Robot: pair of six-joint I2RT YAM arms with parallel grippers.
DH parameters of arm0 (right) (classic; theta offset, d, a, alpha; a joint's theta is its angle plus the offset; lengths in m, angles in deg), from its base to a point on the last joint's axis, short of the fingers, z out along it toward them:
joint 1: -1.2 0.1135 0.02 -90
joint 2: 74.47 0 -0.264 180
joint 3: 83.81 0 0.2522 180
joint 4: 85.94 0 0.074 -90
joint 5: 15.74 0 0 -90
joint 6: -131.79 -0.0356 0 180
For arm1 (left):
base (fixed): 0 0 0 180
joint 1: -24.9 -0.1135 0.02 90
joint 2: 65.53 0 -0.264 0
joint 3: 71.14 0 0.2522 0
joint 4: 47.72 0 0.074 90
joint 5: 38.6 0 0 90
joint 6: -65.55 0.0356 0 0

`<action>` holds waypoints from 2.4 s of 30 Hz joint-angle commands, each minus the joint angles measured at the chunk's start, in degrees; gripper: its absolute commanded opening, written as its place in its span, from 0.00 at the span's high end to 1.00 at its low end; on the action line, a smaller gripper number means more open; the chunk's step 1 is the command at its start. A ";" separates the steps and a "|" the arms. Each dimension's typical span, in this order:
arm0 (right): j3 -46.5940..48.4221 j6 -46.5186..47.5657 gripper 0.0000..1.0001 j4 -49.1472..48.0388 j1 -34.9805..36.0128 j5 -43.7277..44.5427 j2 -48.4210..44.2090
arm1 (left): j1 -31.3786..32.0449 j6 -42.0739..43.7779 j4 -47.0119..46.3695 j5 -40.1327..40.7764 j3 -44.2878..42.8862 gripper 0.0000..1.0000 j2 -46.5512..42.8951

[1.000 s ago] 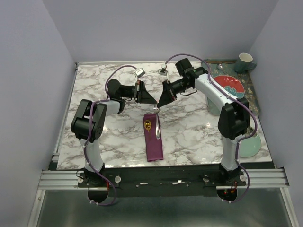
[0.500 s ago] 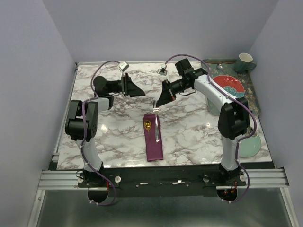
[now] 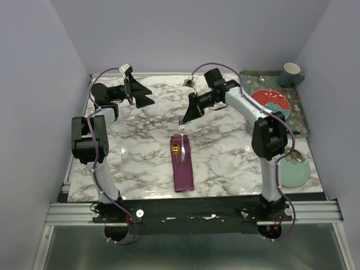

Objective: Fold the napkin into a case and place the utensils inside
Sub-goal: Insert the fork into the folded napkin.

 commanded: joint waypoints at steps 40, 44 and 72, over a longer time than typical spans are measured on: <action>0.38 16.72 0.99 -1.31 -0.20 4.70 2.83 | 0.62 94.40 93.63 41.91 5.39 0.01 -36.39; 2.49 16.72 0.99 -1.92 -0.29 2.94 5.47 | 0.89 93.52 93.72 40.33 6.01 0.01 -35.51; 5.93 16.54 1.00 1.50 -1.17 -4.18 11.98 | 0.97 90.88 95.04 37.51 4.16 0.01 -29.97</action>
